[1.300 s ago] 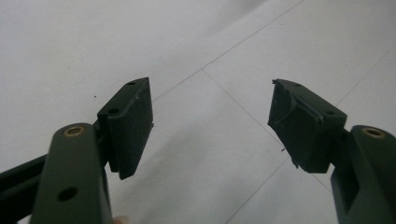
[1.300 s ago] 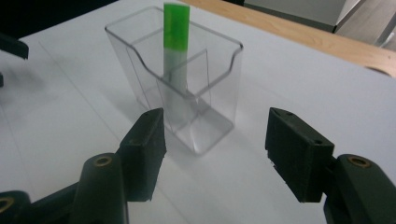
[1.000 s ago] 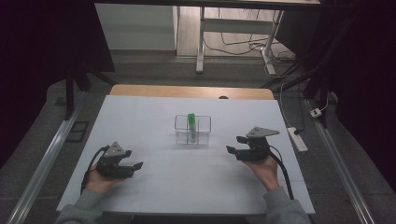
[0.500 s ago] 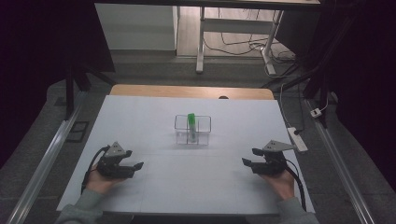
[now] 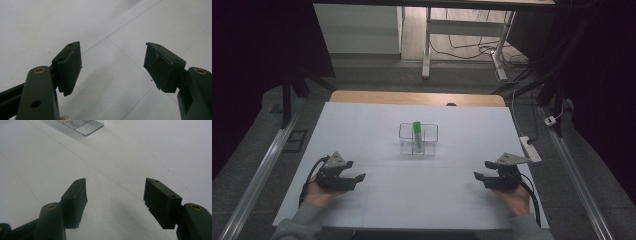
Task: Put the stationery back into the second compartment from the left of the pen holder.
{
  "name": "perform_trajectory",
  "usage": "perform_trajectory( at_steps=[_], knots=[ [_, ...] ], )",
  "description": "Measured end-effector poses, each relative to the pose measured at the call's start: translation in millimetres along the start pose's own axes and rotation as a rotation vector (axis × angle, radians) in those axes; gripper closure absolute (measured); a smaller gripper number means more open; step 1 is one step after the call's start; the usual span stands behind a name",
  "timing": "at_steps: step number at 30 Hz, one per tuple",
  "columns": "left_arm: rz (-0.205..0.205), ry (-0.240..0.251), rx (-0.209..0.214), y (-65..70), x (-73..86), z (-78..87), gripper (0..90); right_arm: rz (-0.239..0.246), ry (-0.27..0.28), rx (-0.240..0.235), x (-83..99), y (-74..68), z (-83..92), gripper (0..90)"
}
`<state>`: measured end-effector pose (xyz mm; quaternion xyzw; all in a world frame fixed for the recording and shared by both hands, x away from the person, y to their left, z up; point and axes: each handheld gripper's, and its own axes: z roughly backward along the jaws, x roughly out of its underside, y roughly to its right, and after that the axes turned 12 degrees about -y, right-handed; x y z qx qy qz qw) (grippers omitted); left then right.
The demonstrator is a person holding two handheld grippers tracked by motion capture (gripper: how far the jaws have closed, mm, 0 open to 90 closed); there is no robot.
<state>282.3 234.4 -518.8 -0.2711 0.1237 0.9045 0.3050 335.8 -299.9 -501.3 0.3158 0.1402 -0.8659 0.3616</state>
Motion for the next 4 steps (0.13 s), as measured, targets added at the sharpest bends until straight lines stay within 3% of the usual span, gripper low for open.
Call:
perform_trajectory(
  at_steps=[4],
  knots=[
    [0.005, 0.007, 0.004, -0.3, -0.2, 0.6, 29.9, 0.000, -0.001, 0.008, -0.2, -0.4, 1.7, 34.0]
  ],
)
